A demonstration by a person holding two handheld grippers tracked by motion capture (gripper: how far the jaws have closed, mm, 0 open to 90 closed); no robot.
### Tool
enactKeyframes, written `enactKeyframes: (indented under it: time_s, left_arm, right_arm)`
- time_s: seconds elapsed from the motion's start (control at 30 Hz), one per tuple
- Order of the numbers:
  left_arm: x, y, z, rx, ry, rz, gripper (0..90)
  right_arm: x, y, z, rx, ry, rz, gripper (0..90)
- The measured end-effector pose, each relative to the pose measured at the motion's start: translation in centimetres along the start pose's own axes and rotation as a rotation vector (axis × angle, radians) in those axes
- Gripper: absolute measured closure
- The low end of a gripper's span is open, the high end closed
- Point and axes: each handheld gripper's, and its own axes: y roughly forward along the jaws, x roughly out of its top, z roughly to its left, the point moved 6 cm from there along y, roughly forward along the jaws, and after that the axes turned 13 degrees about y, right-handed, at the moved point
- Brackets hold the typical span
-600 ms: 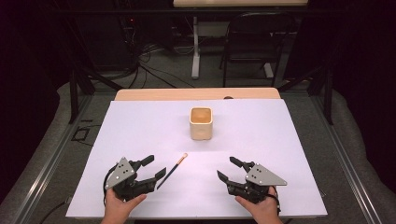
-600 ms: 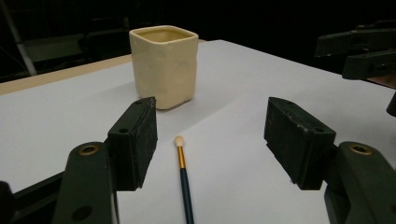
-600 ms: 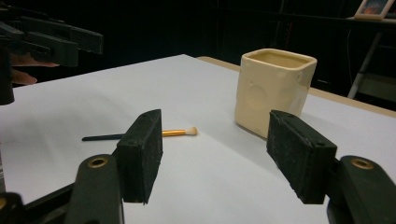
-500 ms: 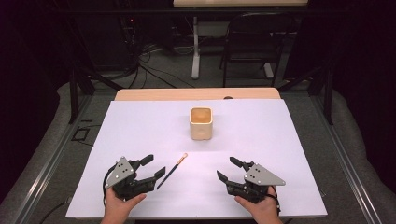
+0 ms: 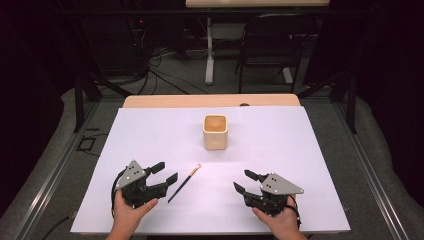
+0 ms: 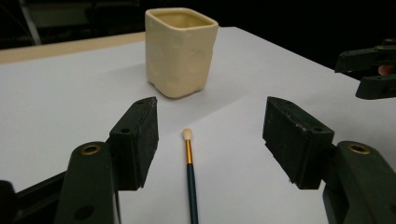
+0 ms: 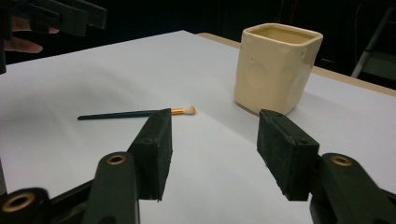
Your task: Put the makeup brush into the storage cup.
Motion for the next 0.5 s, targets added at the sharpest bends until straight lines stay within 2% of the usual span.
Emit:
enactKeyframes:
  time_s: [0.07,0.2,0.33,0.37,0.5]
  left_arm:
    - [0.0,0.5,0.1,-0.004,0.002,0.017,35.9]
    - [0.1,1.2,-0.1,-0.006,0.02,0.053,35.8]
    - [0.0,1.7,-0.2,-0.009,0.032,0.091,35.6]
    - [0.0,1.8,0.0,-0.007,0.03,0.127,35.6]
    - [-0.1,1.8,0.1,-0.015,0.003,0.157,35.5]
  right_arm:
    - [0.0,0.1,-0.2,-0.014,-0.019,0.002,46.0]
    - [-0.4,0.1,-0.5,-0.028,-0.003,0.036,44.2]
    - [-0.5,0.4,-0.3,-0.018,0.001,0.038,41.3]
    - [-0.6,0.5,-0.2,-0.019,0.002,0.04,41.1]
    - [-0.6,0.6,0.0,-0.011,-0.003,0.037,40.1]
